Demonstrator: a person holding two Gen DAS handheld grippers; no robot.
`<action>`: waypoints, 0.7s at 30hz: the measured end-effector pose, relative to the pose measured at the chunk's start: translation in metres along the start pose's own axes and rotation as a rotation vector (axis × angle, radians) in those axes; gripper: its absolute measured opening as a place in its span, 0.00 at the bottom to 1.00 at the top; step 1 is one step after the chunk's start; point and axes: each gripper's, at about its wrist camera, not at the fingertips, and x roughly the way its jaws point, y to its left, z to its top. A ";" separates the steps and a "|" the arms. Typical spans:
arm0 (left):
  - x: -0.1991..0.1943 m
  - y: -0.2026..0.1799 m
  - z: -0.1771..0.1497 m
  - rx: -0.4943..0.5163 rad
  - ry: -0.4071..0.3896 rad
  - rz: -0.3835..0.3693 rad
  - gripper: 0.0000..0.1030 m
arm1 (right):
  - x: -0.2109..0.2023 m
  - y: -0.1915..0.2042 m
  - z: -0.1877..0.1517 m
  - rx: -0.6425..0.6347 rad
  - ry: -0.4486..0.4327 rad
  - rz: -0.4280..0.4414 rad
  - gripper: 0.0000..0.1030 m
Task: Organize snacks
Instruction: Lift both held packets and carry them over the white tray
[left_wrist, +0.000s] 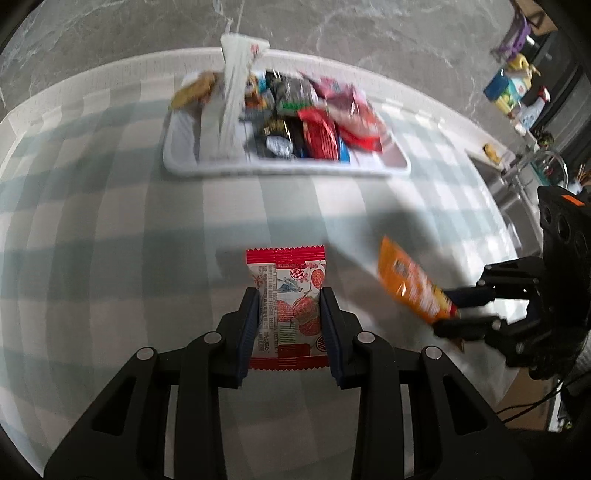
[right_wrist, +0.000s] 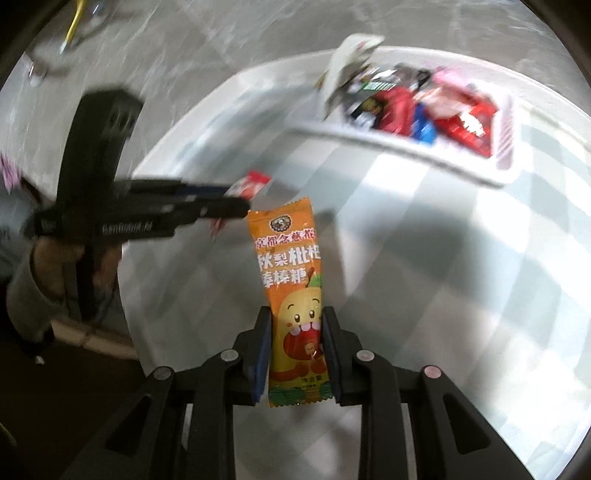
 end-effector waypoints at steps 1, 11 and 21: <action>-0.001 0.002 0.009 -0.003 -0.008 -0.004 0.29 | -0.006 -0.007 0.009 0.018 -0.019 -0.002 0.27; 0.000 0.014 0.119 0.025 -0.109 -0.021 0.29 | -0.043 -0.060 0.096 0.119 -0.169 -0.032 0.27; 0.040 0.013 0.200 0.068 -0.127 -0.021 0.30 | -0.015 -0.094 0.180 0.176 -0.208 -0.067 0.27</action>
